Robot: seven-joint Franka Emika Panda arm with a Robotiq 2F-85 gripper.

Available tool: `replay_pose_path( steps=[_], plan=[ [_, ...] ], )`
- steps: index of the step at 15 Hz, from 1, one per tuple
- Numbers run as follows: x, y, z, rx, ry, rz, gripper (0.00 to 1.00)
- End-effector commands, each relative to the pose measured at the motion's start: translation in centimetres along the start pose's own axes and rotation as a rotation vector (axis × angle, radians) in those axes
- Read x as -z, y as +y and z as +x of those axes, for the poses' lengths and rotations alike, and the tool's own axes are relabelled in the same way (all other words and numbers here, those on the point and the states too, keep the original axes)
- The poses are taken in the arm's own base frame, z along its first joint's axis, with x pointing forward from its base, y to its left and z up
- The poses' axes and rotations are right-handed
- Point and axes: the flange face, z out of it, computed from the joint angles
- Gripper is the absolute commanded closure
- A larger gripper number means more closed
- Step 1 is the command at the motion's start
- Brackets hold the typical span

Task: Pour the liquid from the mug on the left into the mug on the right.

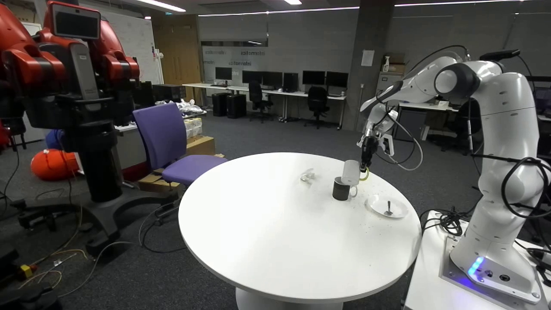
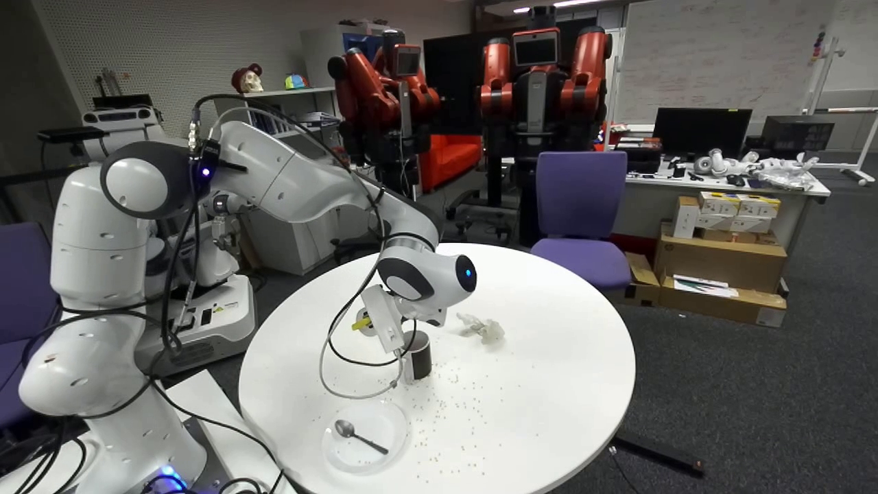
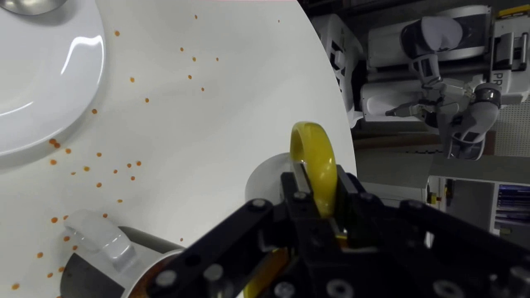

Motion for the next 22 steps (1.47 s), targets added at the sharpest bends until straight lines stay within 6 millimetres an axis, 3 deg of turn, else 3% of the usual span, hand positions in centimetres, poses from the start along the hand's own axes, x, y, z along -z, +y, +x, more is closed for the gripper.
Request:
replay_pose_path(
  steps=[1, 8, 14, 22],
  plan=[
    [1.4, 0.8, 1.1, 0.010, -0.013, 0.068, 0.95],
    [0.1, 3.4, 3.2, -0.024, -0.024, 0.118, 0.95],
    [-1.6, 3.8, 4.0, -0.039, -0.028, 0.191, 0.95],
    [0.2, 3.7, 2.8, -0.040, -0.046, 0.293, 0.95]
  ],
)
